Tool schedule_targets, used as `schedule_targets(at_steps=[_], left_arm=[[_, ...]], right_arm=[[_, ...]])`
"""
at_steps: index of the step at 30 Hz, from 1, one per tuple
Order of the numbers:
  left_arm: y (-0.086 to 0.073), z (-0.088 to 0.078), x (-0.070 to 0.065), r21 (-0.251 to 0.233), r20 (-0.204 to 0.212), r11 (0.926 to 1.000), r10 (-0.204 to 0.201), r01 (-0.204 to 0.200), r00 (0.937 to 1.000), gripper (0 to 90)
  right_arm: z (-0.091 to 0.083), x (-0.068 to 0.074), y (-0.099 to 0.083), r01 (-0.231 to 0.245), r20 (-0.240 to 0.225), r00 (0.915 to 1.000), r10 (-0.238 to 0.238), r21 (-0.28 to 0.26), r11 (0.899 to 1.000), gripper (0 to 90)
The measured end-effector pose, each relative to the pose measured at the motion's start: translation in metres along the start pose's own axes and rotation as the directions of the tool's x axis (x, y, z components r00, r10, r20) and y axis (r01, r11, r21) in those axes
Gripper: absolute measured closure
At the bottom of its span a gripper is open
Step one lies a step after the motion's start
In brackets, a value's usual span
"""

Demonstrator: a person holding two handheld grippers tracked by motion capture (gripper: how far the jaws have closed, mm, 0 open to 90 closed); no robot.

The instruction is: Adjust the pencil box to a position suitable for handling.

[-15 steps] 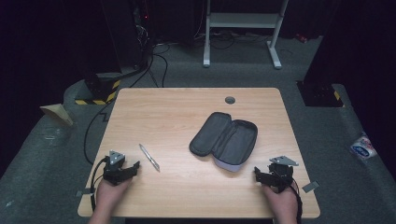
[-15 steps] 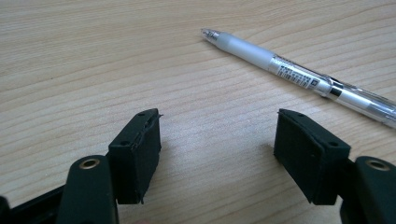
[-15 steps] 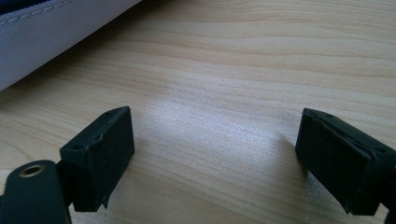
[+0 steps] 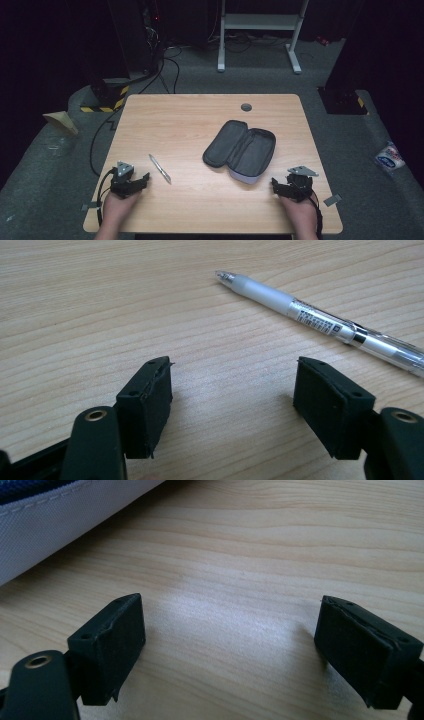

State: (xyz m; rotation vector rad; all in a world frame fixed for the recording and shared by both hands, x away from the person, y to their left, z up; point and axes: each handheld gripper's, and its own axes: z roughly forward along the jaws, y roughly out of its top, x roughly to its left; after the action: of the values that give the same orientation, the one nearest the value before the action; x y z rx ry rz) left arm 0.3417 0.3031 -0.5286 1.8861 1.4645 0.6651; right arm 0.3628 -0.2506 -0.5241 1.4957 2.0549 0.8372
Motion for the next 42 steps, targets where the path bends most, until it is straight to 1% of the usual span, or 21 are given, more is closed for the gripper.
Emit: schedule_targets(at_steps=[3, 6, 7, 8, 10, 13, 17, 22, 25, 26, 28, 35, 41, 42], left_arm=[[-0.001, -0.001, -0.001, -0.002, -0.006, 1.0000, -0.006, 0.006, 1.0000, 32.0], [-0.002, -0.002, -0.002, -0.001, -0.008, 1.0000, -0.004, 0.004, 1.0000, 32.0], [-0.002, -0.003, -0.002, 0.000, -0.006, 1.0000, -0.002, 0.002, 1.0000, 32.0], [-0.003, -0.003, -0.002, -0.003, -0.004, 1.0000, -0.005, 0.005, 1.0000, 31.9], [-0.004, -0.005, -0.002, 0.003, 0.007, 1.0000, 0.004, -0.004, 1.0000, 30.9], [-0.005, -0.005, -0.003, 0.002, 0.013, 1.0000, 0.009, -0.009, 0.9999, 28.9], [-0.005, -0.005, -0.004, 0.004, 0.011, 0.9999, 0.015, -0.015, 0.9998, 27.1], [-0.005, -0.005, -0.005, 0.006, 0.023, 0.9998, 0.020, -0.020, 0.9996, 25.2], [-0.004, -0.004, -0.005, 0.009, 0.025, 0.9996, 0.026, -0.026, 0.9993, 23.9], [-0.004, -0.004, -0.005, 0.009, 0.026, 0.9996, 0.026, -0.026, 0.9993, 23.7], [-0.004, -0.004, -0.005, 0.009, 0.027, 0.9996, 0.027, -0.027, 0.9993, 23.5], [-0.003, -0.003, -0.005, 0.011, 0.030, 0.9995, 0.030, -0.030, 0.9991, 22.1], [-0.003, -0.003, -0.005, 0.011, 0.031, 0.9995, 0.030, -0.031, 0.9991, 21.8], [-0.003, -0.003, -0.005, 0.011, 0.031, 0.9995, 0.030, -0.031, 0.9991, 21.8]], right_arm=[[0.001, -0.001, 0.001, 0.008, -0.004, 1.0000, -0.008, 0.004, 1.000, 12.5], [0.000, 0.000, 0.000, 0.008, -0.001, 1.0000, -0.008, 0.001, 1.000, 13.8], [0.000, 0.000, 0.000, 0.005, -0.002, 1.0000, -0.005, 0.000, 1.000, 14.6], [0.000, 0.000, 0.001, 0.012, -0.001, 0.9999, -0.012, -0.001, 1.000, 14.9], [-0.001, 0.002, 0.002, 0.026, -0.002, 0.9997, -0.026, -0.001, 1.000, 15.6], [-0.005, 0.004, 0.001, 0.043, -0.004, 0.9991, -0.043, -0.034, 0.999, 16.1], [-0.011, 0.005, 0.001, 0.036, -0.021, 0.9991, -0.037, -0.063, 0.997, 18.4], [-0.022, 0.005, 0.006, 0.021, -0.028, 0.9993, -0.024, -0.127, 0.992, 19.5], [-0.027, 0.005, 0.009, 0.014, -0.043, 0.9988, -0.021, -0.141, 0.990, 20.2], [-0.028, 0.006, 0.010, 0.010, -0.048, 0.9987, -0.017, -0.142, 0.990, 20.3], [-0.031, 0.008, 0.013, 0.029, -0.045, 0.9983, -0.036, -0.151, 0.988, 20.4], [-0.039, 0.018, 0.021, 0.044, -0.062, 0.9966, -0.055, -0.168, 0.985, 20.5], [-0.040, 0.028, 0.028, 0.064, -0.083, 0.9932, -0.081, -0.187, 0.980, 20.2], [-0.039, 0.030, 0.030, 0.074, -0.086, 0.9921, -0.092, -0.193, 0.978, 20.2]])
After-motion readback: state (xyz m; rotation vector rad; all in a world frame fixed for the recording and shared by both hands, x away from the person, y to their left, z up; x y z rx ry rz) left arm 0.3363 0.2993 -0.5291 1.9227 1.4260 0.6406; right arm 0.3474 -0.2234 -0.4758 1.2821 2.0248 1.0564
